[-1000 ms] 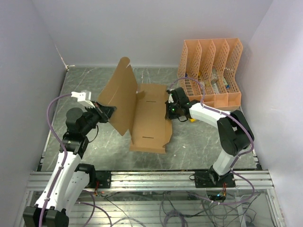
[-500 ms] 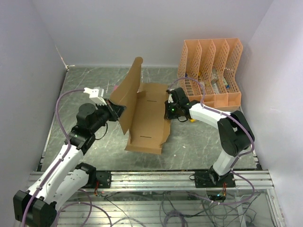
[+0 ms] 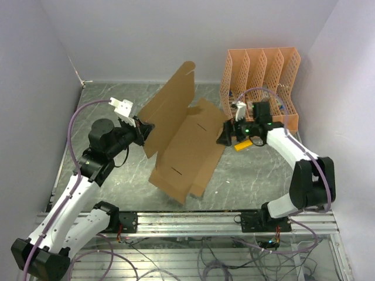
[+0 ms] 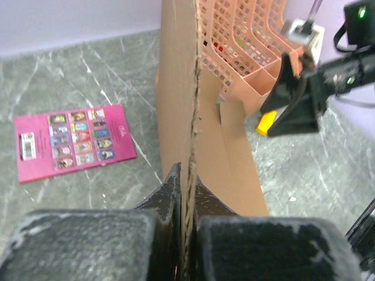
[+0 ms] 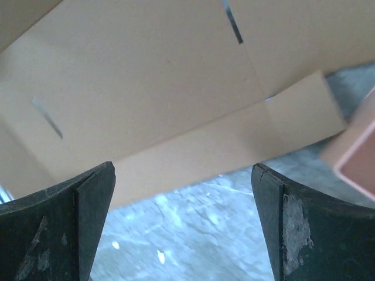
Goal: Fold the paper box
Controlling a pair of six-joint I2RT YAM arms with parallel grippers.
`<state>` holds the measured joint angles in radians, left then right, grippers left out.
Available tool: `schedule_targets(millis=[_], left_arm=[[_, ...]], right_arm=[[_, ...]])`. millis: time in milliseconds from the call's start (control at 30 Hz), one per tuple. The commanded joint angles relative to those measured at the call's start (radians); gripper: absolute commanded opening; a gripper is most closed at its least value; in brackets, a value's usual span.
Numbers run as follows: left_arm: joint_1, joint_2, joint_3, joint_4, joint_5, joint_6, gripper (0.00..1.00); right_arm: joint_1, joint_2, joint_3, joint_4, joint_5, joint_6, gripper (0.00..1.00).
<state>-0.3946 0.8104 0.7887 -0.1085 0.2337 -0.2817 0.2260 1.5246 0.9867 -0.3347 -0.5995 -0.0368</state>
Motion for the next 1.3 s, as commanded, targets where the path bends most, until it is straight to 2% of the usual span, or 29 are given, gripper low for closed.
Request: schedule_targets(millis=[0,200,400,500,600,733,933,1067,1267], left_arm=[[-0.010,-0.029,0.098,-0.030,0.140,0.271,0.07],[-0.010,-0.045,0.210,-0.117,0.240,0.471,0.07],[-0.010,-0.064,0.272,-0.199,0.274,0.586,0.07],[-0.010,-0.097,0.254,-0.181,0.275,0.586,0.07],[-0.010,-0.129,0.224,-0.146,0.284,0.576,0.07],[-0.010,-0.141,0.206,-0.131,0.305,0.559,0.07],[-0.010,-0.154,0.198,-0.107,0.314,0.538,0.07],[-0.010,-0.168,0.194,-0.102,0.321,0.529,0.07],[-0.010,-0.183,0.190,-0.088,0.329,0.518,0.07]], right_arm=[[-0.120,-0.124,0.069,-0.129,-0.332,-0.342,1.00],[-0.250,-0.253,0.107,-0.117,-0.482,-0.445,1.00],[-0.259,-0.251,-0.005,-0.076,-0.592,-0.533,1.00],[-0.258,-0.246,-0.133,0.088,-0.581,-0.344,0.99],[-0.259,-0.241,-0.237,0.294,-0.470,-0.155,0.98],[-0.253,-0.244,-0.354,0.528,-0.360,0.006,0.99],[-0.236,-0.049,-0.260,0.494,-0.270,0.040,0.95],[-0.236,0.017,-0.235,0.516,-0.223,0.064,0.93],[-0.231,0.099,-0.201,0.519,-0.244,0.086,0.85]])
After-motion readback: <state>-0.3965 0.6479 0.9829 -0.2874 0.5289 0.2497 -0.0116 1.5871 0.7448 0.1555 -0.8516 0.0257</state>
